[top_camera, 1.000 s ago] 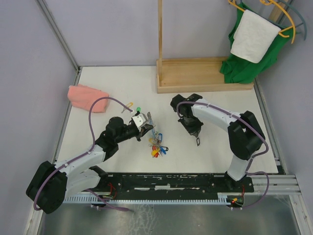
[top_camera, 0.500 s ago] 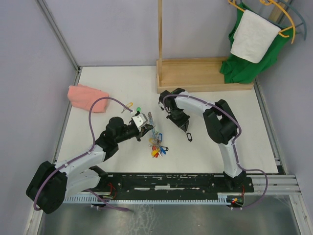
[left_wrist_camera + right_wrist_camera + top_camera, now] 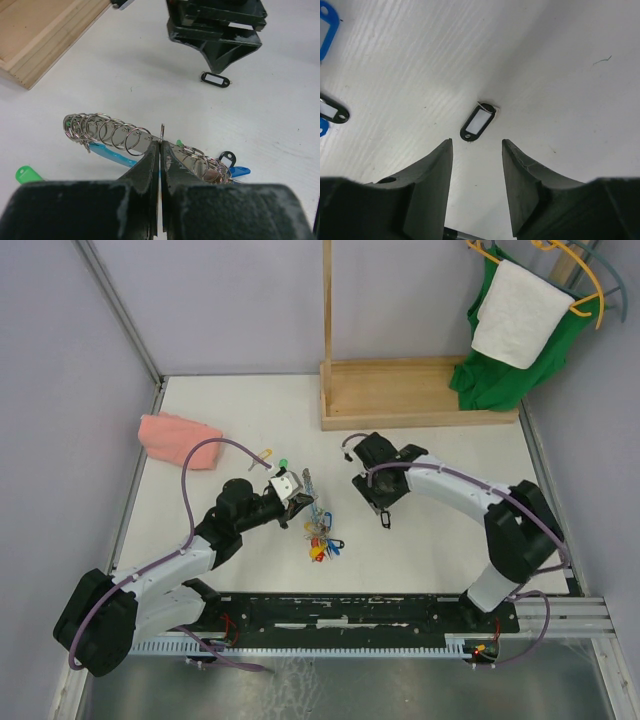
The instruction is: Put the keys on the keyring
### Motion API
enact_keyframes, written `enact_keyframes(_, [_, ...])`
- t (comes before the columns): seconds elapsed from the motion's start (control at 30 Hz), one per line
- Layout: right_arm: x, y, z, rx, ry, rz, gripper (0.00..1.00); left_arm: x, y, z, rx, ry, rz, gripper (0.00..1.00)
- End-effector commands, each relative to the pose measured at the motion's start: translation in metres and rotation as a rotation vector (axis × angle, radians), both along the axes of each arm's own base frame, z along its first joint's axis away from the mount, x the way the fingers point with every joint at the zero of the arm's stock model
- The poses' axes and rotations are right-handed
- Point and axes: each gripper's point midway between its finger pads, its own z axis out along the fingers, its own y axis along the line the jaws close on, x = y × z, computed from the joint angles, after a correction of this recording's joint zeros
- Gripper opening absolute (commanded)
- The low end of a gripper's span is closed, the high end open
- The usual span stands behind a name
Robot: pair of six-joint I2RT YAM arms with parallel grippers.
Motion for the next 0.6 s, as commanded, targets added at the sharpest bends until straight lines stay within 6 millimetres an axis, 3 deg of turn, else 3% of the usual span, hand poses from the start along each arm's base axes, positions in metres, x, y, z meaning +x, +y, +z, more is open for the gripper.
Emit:
enact_keyframes(0.0, [0.011, 0.020, 0.006, 0.207, -0.173, -0.023, 0.52, 0.003, -0.009, 0.023, -0.052, -0.036, -0.021, 0.03])
enact_keyframes(0.33, [0.015, 0.009, -0.015, 0.408, -0.270, -0.101, 0.43, 0.002, -0.010, 0.024, -0.058, -0.036, -0.031, 0.03])
enact_keyframes(0.57, [0.016, 0.004, -0.028, 0.437, -0.265, -0.124, 0.36, 0.002, -0.011, 0.024, -0.057, -0.034, -0.033, 0.03])
